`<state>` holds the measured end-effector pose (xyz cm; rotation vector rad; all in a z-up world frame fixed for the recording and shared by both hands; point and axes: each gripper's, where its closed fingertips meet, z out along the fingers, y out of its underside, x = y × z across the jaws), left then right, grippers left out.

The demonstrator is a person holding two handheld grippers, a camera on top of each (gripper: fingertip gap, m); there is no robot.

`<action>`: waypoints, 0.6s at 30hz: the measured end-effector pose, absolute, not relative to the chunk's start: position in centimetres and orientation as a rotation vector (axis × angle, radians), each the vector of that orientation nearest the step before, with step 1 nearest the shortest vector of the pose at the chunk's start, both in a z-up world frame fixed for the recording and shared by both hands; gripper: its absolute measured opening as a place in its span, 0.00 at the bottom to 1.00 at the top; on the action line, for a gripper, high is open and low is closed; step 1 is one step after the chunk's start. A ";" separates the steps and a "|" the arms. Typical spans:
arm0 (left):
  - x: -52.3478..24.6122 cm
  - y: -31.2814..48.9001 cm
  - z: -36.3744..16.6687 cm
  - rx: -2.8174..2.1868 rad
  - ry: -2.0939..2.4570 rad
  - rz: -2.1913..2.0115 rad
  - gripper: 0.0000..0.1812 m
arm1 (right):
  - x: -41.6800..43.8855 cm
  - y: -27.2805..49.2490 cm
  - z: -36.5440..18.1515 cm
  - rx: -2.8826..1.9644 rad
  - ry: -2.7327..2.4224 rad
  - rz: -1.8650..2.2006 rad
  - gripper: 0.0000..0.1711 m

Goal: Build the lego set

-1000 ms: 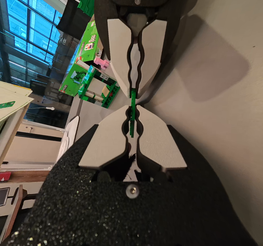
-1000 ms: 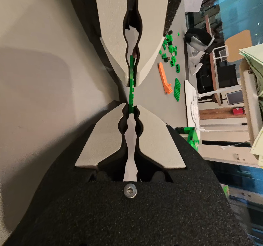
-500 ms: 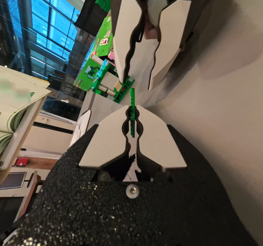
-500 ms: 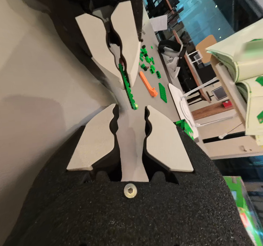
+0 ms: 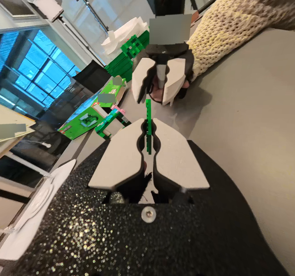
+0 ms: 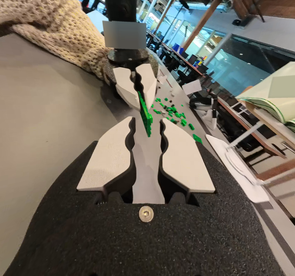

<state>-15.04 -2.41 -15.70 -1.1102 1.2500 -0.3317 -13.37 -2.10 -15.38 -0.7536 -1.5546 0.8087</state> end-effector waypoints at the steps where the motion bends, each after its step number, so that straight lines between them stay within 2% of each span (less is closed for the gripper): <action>1: -14.9 -2.6 -15.9 -1.103 1.270 -0.338 0.02 | -13.5 -2.6 -15.5 -0.745 -1.578 0.826 0.15; 8: -14.5 -3.1 -16.2 -1.088 1.318 -0.365 0.02 | -14.3 -3.4 -16.1 -0.767 -1.630 0.833 0.14; 11: -14.5 -3.2 -16.2 -1.087 1.317 -0.372 0.02 | -14.2 -3.3 -15.8 -0.773 -1.609 0.854 0.04; 18: -14.4 -3.2 -16.2 -1.083 1.313 -0.367 0.02 | -14.2 -3.2 -15.7 -0.793 -1.620 0.896 0.04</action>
